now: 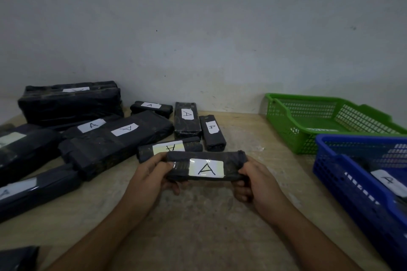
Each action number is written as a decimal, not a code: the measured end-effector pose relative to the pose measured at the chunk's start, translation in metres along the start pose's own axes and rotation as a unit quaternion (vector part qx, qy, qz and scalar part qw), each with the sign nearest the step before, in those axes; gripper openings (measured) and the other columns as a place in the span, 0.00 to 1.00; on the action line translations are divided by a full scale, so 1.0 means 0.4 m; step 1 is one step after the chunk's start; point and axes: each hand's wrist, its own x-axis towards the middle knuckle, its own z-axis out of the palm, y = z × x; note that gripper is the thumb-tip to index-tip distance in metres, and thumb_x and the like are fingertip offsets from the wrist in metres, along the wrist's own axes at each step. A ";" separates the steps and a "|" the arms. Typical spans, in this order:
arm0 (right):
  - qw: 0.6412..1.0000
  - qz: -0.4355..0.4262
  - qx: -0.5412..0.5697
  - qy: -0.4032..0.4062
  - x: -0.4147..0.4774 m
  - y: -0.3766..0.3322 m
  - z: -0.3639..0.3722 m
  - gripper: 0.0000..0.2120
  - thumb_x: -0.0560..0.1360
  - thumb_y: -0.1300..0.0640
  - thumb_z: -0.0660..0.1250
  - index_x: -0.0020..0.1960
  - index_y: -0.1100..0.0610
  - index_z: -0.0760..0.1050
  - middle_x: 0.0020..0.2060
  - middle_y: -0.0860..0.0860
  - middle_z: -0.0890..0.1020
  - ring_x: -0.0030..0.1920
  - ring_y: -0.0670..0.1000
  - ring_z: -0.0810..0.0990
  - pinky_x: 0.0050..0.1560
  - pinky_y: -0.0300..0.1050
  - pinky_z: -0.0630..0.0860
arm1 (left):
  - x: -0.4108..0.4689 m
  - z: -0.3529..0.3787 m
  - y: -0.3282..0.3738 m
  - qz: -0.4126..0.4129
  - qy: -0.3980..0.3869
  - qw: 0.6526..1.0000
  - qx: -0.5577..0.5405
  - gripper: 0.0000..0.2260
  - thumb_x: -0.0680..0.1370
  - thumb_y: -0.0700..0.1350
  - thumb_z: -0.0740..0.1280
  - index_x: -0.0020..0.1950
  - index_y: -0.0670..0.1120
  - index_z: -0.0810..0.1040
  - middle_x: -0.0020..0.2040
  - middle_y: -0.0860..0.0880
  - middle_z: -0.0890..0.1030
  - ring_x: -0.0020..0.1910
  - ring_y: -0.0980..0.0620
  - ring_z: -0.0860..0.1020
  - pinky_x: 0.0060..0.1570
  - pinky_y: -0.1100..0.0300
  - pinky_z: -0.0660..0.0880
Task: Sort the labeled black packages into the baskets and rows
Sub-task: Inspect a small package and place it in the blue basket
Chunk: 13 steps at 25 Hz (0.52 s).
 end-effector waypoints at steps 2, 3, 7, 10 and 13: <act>1.000 0.005 0.019 0.010 0.001 0.002 -0.001 0.22 0.77 0.68 0.50 0.31 0.50 0.73 0.27 0.51 0.62 0.25 0.47 0.55 0.32 0.46 0.49 | 0.000 -0.004 -0.004 0.006 -0.014 1.000 0.024 0.13 0.80 0.35 0.58 0.57 0.45 0.79 0.50 0.45 0.85 0.46 0.42 0.82 0.45 0.47 0.79; 1.000 0.003 0.025 0.012 0.003 0.004 -0.003 0.20 0.77 0.68 0.50 0.33 0.52 0.72 0.27 0.51 0.62 0.25 0.46 0.55 0.31 0.45 0.50 | 0.000 -0.005 -0.005 0.013 -0.015 0.999 0.038 0.13 0.80 0.34 0.59 0.57 0.46 0.78 0.49 0.47 0.85 0.45 0.43 0.83 0.43 0.50 0.81; 1.000 -0.008 0.028 0.000 0.008 0.013 -0.007 0.07 0.74 0.62 0.56 0.39 0.57 0.69 0.26 0.52 0.65 0.23 0.47 0.58 0.26 0.39 0.57 | 0.002 -0.005 -0.004 0.028 -0.006 0.999 0.038 0.15 0.77 0.29 0.60 0.54 0.45 0.79 0.44 0.47 0.85 0.35 0.50 0.82 0.33 0.60 0.80; 0.999 -0.021 0.000 -0.045 -0.007 0.008 -0.008 0.10 0.70 0.55 0.63 0.50 0.48 0.79 0.30 0.55 0.73 0.25 0.49 0.66 0.26 0.41 0.63 | 0.010 -0.008 -0.010 0.027 0.004 0.999 0.021 0.13 0.78 0.29 0.60 0.55 0.43 0.78 0.40 0.44 0.85 0.30 0.50 0.80 0.30 0.58 0.78; 0.991 -0.069 -0.085 -0.073 -0.029 -0.006 -0.011 0.27 0.73 0.57 0.72 0.66 0.37 0.70 0.45 0.49 0.84 0.34 0.48 0.78 0.32 0.43 0.73 | 0.015 -0.012 -0.013 0.012 -0.005 1.000 -0.017 0.10 0.80 0.34 0.59 0.57 0.42 0.77 0.39 0.39 0.83 0.31 0.44 0.79 0.30 0.52 0.77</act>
